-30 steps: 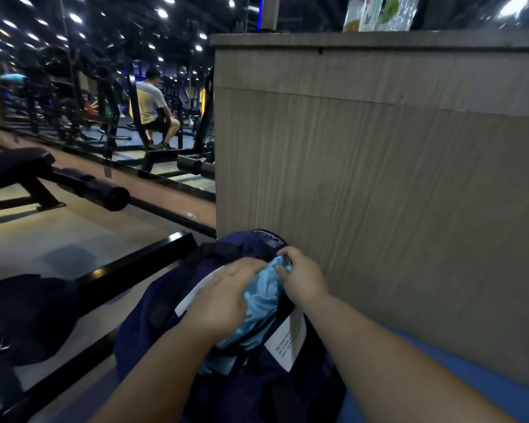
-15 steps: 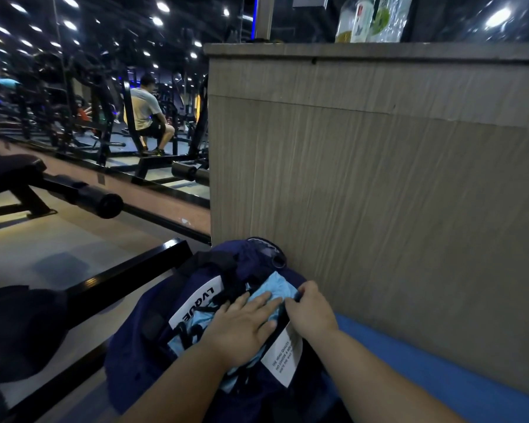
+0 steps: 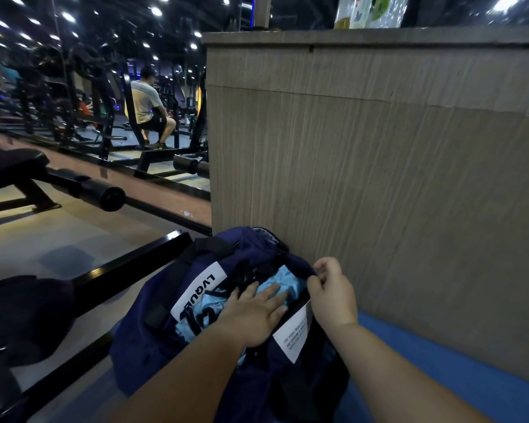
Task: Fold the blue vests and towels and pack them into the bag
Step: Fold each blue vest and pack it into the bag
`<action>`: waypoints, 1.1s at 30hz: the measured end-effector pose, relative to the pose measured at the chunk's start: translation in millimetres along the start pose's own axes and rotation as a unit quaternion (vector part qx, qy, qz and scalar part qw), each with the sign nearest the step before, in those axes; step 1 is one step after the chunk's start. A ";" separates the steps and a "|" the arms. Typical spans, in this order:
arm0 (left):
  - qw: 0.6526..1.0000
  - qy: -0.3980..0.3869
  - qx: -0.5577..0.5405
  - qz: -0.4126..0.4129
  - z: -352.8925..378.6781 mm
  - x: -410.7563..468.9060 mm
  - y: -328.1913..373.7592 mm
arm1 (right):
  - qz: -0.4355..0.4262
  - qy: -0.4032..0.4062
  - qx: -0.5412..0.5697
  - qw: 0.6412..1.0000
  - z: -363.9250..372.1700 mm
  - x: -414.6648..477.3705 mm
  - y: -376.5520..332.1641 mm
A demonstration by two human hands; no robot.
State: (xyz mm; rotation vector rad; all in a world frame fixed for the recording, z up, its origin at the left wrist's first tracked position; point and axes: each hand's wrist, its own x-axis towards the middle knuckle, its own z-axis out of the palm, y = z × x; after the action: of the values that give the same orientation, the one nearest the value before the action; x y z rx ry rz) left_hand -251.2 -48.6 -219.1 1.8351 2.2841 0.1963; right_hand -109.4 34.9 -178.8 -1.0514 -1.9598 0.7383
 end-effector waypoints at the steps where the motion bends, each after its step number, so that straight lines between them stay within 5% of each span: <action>1: 1.000 0.002 -0.005 0.005 1.2 -0.3 -0.1 | 0.010 -0.031 -0.024 0.999 0.6 1.1 3.5; 5: 0.996 0.055 -0.058 0.029 2.0 -6.1 2.3 | 0.040 -0.129 -0.038 0.990 -0.3 1.8 15.8; 10: 0.941 0.334 0.007 0.049 -1.6 -23.2 35.8 | 0.043 -0.167 0.006 0.985 -11.5 -13.0 31.5; 13: 0.912 0.398 -0.010 0.101 1.7 -21.8 77.2 | 0.056 -0.158 0.010 0.986 -32.7 -31.0 57.1; 17: 0.914 0.348 -0.036 0.204 23.6 -18.1 140.9 | 0.081 -0.126 -0.014 0.989 -87.6 -64.6 103.6; 22: 0.964 0.069 0.005 0.255 78.2 -19.6 238.1 | 0.197 -0.040 -0.084 0.976 -180.5 -117.6 167.0; 25: 0.959 -0.045 0.029 0.278 105.7 -22.4 296.6 | 0.248 0.013 -0.174 0.953 -235.6 -154.2 199.9; 30: 0.936 -0.120 0.062 0.326 130.8 -33.5 372.8 | 0.265 0.038 -0.410 0.872 -299.2 -201.3 224.9; 33: 0.935 -0.128 0.055 0.326 139.7 -34.9 391.0 | 0.256 0.115 -0.460 0.842 -315.9 -213.0 231.5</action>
State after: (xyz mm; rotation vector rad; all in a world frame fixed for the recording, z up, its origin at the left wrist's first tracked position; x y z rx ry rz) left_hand 160.4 -0.7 -262.0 2.4513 1.4783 -0.0777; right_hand 326.7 4.3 -265.9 -2.1745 -1.8145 -0.1679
